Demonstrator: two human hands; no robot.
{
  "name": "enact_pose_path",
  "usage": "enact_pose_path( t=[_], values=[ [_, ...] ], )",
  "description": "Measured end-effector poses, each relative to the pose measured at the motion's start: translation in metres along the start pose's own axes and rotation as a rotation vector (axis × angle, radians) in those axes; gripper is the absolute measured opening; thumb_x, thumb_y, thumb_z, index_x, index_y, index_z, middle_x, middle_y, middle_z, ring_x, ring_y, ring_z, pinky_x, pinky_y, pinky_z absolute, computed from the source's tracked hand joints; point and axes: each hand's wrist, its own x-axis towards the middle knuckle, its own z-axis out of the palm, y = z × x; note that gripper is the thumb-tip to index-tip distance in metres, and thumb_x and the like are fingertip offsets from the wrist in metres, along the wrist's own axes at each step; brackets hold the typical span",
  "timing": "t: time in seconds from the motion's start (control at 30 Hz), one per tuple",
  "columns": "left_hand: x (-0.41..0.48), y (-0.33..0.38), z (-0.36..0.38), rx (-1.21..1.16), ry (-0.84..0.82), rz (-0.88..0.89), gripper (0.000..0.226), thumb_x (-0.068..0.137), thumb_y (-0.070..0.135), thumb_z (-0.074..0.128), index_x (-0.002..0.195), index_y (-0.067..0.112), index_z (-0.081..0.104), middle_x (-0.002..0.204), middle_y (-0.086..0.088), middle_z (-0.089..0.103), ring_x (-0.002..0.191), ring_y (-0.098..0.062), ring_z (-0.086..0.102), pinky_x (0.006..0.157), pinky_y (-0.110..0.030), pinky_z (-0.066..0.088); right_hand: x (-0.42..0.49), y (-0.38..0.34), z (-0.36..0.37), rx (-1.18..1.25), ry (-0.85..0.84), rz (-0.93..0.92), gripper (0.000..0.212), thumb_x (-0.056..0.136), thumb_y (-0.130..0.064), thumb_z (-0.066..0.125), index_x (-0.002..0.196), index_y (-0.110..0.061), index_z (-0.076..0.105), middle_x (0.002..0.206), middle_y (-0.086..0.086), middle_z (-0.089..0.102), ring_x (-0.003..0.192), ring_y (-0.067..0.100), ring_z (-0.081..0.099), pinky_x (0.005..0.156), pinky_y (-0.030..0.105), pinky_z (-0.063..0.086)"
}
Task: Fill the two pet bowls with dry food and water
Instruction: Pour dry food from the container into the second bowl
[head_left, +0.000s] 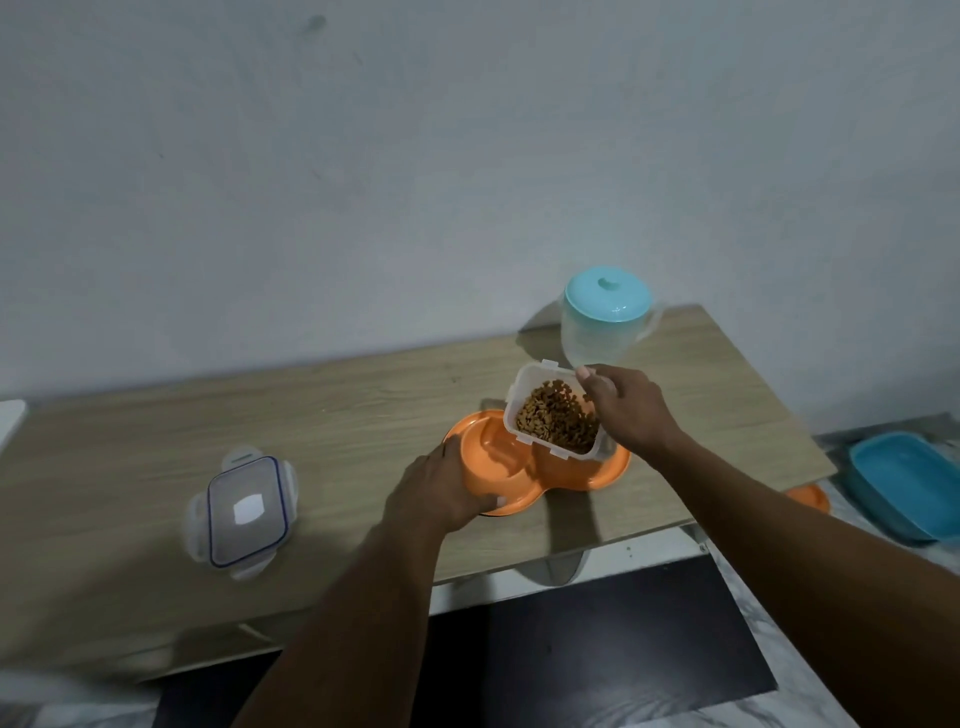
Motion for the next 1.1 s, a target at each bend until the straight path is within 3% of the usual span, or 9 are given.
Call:
enact_pose_path(
  t=[0.13, 0.3, 0.53, 0.97, 1.1],
  values=[
    [0.005, -0.004, 0.000, 0.082, 0.011, -0.006, 0.117, 0.043, 0.086, 0.066, 0.142, 0.037, 0.031, 0.136, 0.004, 0.056, 0.118, -0.025, 0.054, 0.093, -0.048, 0.050, 0.003, -0.001, 0.008, -0.183, 0.016, -0.115, 0.053, 0.099, -0.061, 0.041, 0.105, -0.023, 0.076, 0.094, 0.005, 0.073, 0.089, 0.023, 0.067, 0.078, 0.046, 0.058],
    [0.008, -0.008, 0.000, 0.134, 0.004, 0.002, 0.116, 0.047, 0.084, 0.068, 0.144, 0.034, 0.028, 0.137, 0.001, 0.056, 0.118, -0.026, 0.054, 0.093, -0.048, 0.050, 0.006, -0.008, 0.016, -0.330, 0.023, -0.225, 0.048, 0.097, -0.061, 0.045, 0.118, -0.029, 0.074, 0.100, 0.011, 0.068, 0.089, 0.027, 0.063, 0.076, 0.041, 0.053],
    [0.009, -0.009, -0.001, 0.175, 0.003, 0.022, 0.113, 0.053, 0.080, 0.069, 0.146, 0.032, 0.027, 0.139, 0.001, 0.055, 0.119, -0.027, 0.053, 0.095, -0.047, 0.049, 0.011, -0.016, 0.019, -0.403, 0.021, -0.263, 0.051, 0.094, -0.059, 0.046, 0.121, -0.027, 0.074, 0.102, 0.011, 0.069, 0.090, 0.026, 0.063, 0.070, 0.033, 0.044],
    [0.009, -0.009, -0.004, 0.170, -0.006, 0.005, 0.111, 0.049, 0.082, 0.066, 0.142, 0.034, 0.030, 0.137, 0.000, 0.056, 0.118, -0.030, 0.054, 0.095, -0.050, 0.048, 0.013, -0.034, 0.025, -0.568, 0.002, -0.353, 0.044, 0.096, -0.056, 0.050, 0.123, -0.028, 0.073, 0.105, 0.009, 0.068, 0.091, 0.026, 0.064, 0.068, 0.034, 0.047],
    [0.007, -0.007, -0.005, 0.171, -0.012, 0.018, 0.108, 0.056, 0.077, 0.072, 0.144, 0.031, 0.029, 0.138, -0.001, 0.054, 0.119, -0.030, 0.053, 0.097, -0.049, 0.047, 0.011, -0.040, 0.028, -0.595, -0.001, -0.377, 0.043, 0.096, -0.055, 0.051, 0.123, -0.028, 0.073, 0.107, 0.009, 0.067, 0.091, 0.026, 0.065, 0.067, 0.032, 0.046]
  ],
)
